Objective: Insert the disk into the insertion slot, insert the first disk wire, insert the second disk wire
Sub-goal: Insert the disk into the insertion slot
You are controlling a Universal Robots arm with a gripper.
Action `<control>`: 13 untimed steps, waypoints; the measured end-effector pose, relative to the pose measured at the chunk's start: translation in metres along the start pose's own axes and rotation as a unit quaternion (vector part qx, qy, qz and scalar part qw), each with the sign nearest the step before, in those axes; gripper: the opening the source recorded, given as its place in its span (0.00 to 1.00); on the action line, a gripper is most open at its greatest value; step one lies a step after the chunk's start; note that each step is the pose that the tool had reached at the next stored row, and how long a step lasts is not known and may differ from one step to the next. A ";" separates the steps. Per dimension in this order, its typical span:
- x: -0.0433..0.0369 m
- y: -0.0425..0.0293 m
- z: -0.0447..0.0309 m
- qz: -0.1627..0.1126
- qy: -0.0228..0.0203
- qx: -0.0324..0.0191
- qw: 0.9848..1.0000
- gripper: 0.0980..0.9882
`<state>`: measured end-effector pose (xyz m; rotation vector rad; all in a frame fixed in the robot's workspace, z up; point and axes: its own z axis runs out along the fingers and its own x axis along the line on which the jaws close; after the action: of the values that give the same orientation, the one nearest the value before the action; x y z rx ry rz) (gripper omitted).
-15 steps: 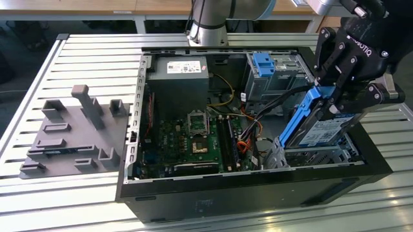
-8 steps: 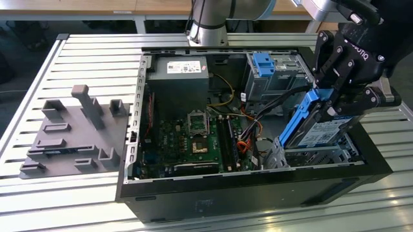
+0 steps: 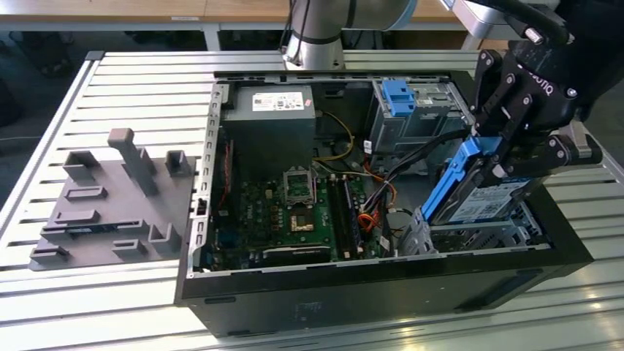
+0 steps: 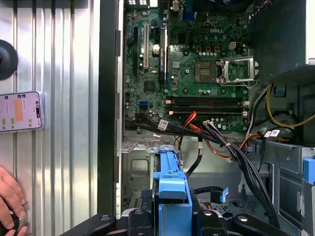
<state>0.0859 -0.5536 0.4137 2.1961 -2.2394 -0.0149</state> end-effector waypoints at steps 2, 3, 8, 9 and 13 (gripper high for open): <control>0.0000 0.0000 0.0007 0.000 0.000 0.000 1.000 0.30; 0.0000 0.0000 0.0011 0.000 0.000 0.000 1.000 0.30; 0.0000 0.0000 0.0028 0.000 0.000 0.000 1.000 0.30; 0.0000 0.0000 0.0031 0.000 0.000 0.000 1.000 0.30; 0.0000 0.0000 0.0043 0.000 0.000 0.000 1.000 0.30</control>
<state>0.0859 -0.5536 0.4094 2.1961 -2.2394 -0.0150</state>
